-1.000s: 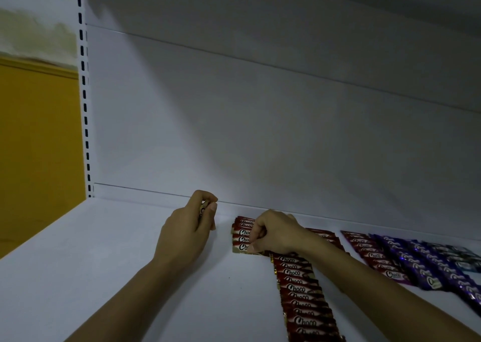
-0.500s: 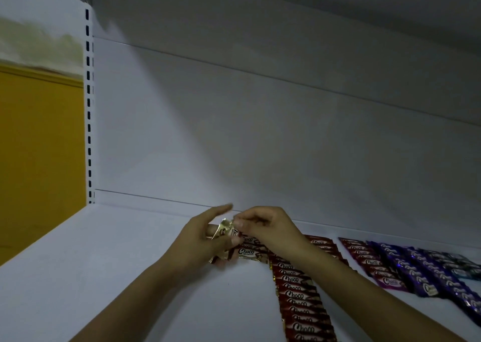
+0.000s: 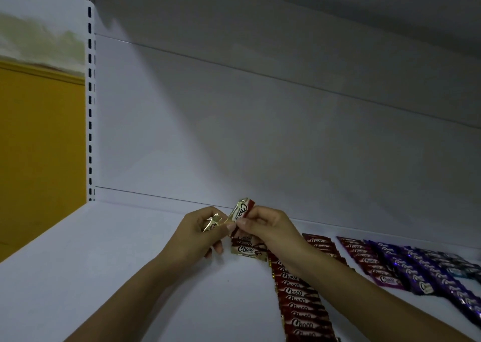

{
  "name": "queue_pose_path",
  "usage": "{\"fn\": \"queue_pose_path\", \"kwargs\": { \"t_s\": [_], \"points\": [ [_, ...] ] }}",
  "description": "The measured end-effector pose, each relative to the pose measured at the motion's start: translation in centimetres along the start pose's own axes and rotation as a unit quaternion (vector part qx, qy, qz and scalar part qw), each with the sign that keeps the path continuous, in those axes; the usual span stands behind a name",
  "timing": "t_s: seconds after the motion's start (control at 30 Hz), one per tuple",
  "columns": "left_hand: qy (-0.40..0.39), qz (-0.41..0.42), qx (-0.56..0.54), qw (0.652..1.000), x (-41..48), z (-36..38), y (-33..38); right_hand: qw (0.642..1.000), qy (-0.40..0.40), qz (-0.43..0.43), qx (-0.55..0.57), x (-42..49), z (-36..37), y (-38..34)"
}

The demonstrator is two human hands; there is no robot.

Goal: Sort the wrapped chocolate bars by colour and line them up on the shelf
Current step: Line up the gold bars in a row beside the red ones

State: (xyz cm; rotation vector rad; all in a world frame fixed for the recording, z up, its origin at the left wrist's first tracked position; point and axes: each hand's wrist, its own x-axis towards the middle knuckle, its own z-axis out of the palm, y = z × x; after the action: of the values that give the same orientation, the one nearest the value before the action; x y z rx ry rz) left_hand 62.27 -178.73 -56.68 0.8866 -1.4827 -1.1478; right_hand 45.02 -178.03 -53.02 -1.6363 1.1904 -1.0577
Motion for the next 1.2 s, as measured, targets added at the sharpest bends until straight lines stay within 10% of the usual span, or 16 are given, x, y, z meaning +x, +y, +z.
{"fn": "queue_pose_path", "kwargs": {
  "t_s": [0.13,0.3,1.2],
  "points": [
    [0.013,-0.078,-0.012,0.997,0.0,0.3,-0.2,0.997,0.063,0.000,-0.043,0.7,-0.7,0.0],
    [0.076,-0.077,0.001,0.994,0.3,-0.2,-0.4,0.953,-0.041,-0.017,-0.301,1.1,-2.6,1.2],
    [0.128,-0.023,-0.013,0.991,0.7,-0.6,-1.4,0.856,-0.044,-0.110,-0.504,0.5,-2.4,3.0]
  ]
}}
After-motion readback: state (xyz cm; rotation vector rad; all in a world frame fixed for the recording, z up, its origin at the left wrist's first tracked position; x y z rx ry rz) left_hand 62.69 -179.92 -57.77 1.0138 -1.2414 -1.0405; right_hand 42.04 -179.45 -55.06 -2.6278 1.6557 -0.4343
